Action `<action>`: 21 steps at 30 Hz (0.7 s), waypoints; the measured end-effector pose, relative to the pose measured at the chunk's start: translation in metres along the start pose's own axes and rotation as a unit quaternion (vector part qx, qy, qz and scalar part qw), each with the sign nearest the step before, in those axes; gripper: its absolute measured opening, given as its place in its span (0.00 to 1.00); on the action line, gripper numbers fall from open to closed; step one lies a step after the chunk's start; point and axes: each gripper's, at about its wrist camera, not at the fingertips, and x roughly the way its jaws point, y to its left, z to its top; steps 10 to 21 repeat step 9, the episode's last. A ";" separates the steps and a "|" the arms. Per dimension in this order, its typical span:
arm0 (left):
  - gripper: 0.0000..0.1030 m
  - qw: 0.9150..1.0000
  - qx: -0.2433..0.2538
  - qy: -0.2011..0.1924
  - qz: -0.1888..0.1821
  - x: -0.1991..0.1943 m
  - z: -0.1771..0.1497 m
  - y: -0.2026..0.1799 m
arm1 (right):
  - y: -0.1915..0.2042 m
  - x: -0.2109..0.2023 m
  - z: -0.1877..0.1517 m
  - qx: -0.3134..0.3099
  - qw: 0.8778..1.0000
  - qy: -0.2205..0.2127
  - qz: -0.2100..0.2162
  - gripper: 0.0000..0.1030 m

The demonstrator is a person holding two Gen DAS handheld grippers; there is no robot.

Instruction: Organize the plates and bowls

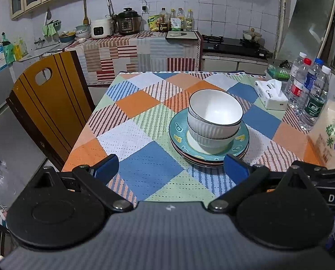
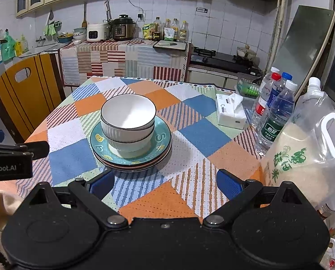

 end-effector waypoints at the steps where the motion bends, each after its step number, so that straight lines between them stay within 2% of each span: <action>1: 0.98 1.000 0.000 0.000 0.001 -0.001 0.000 0.000 | 0.000 0.000 0.000 0.000 1.000 0.001 0.000 0.96; 21: 0.98 1.000 0.005 0.002 -0.004 -0.002 0.000 -0.002 | 0.000 0.005 -0.001 -0.001 1.000 0.014 0.002 0.96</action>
